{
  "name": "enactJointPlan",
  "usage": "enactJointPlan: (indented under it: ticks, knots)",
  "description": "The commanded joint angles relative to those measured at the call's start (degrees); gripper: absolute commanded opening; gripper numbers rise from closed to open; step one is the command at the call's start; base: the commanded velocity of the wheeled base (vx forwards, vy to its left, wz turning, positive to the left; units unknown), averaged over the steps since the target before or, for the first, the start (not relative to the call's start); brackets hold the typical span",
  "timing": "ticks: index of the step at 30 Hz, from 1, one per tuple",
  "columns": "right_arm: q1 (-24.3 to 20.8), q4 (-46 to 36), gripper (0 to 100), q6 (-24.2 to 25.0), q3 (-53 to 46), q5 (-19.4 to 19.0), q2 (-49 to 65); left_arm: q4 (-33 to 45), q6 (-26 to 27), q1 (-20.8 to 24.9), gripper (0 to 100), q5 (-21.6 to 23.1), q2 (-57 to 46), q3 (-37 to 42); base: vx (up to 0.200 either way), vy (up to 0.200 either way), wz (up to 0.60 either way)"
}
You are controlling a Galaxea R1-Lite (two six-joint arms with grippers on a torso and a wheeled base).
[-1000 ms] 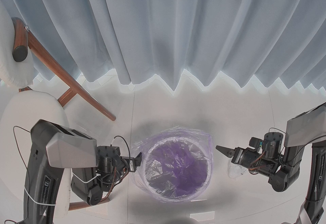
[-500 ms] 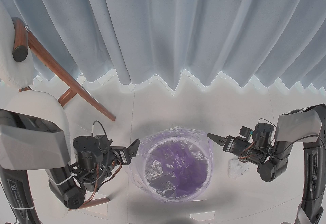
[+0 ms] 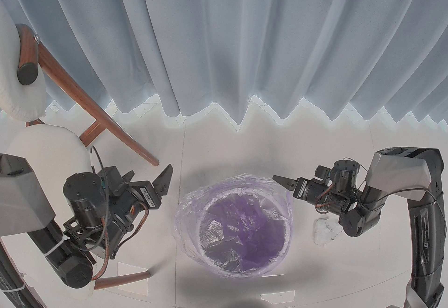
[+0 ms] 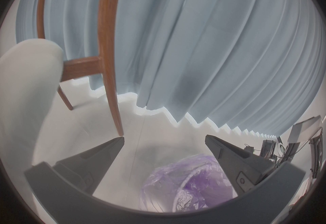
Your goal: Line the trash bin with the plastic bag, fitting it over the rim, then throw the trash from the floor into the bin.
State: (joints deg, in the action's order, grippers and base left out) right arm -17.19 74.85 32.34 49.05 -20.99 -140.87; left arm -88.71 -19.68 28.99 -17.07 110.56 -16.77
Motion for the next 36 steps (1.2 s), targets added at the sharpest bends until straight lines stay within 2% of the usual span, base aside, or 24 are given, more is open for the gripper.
enactJointPlan:
  ticks: [1, 9, 24, 25, 27, 29, 30, 31, 36]
  knots:
    - [-0.13, -0.76, 0, -0.09, 2.62, -0.01, -1.95, -0.06, -0.10, -1.22, 100, -0.34, -3.51, 0.95, 0.000, 0.000, 0.00]
    - [-0.21, -0.93, 0, -0.09, 3.77, -0.01, -2.74, -0.06, -0.10, -1.66, 100, -0.34, -5.18, 3.85, 0.000, 0.000, 0.00]
    - [1.28, -0.58, 0, -0.70, 1.83, 0.16, -0.54, -0.06, -0.01, -1.66, 100, -0.51, -5.26, 3.85, 0.000, 0.000, 0.00]
    - [1.90, -0.32, 100, -1.58, 0.43, 0.25, -0.01, -0.06, 0.08, -1.66, 100, -0.60, -5.26, 3.85, 0.000, 0.000, 0.00]
    - [2.07, 0.12, 100, -2.72, -0.36, 0.34, 0.25, -0.06, 0.08, -1.66, 100, -0.69, -5.26, 3.85, 0.000, 0.000, 0.00]
    - [2.07, 4.60, 100, -4.74, -3.09, 0.60, 0.25, -0.06, 0.08, -1.66, 100, -0.77, -5.26, 3.85, 0.000, 0.000, 0.00]
    - [2.07, 4.87, 100, -4.74, -3.35, 0.60, 0.25, -0.06, 0.08, -1.74, 100, -0.77, -5.26, 3.85, 0.000, 0.000, 0.00]
    - [1.54, 8.47, 100, -5.01, -6.08, 0.60, 0.07, -0.06, 0.08, -1.66, 100, -0.77, -5.26, 3.85, 0.000, 0.000, 0.00]
    - [-0.74, 10.58, 100, -5.01, -9.06, 0.60, -0.45, -0.06, 0.08, -1.66, 100, -0.77, -4.82, 4.03, 0.000, 0.000, 0.00]
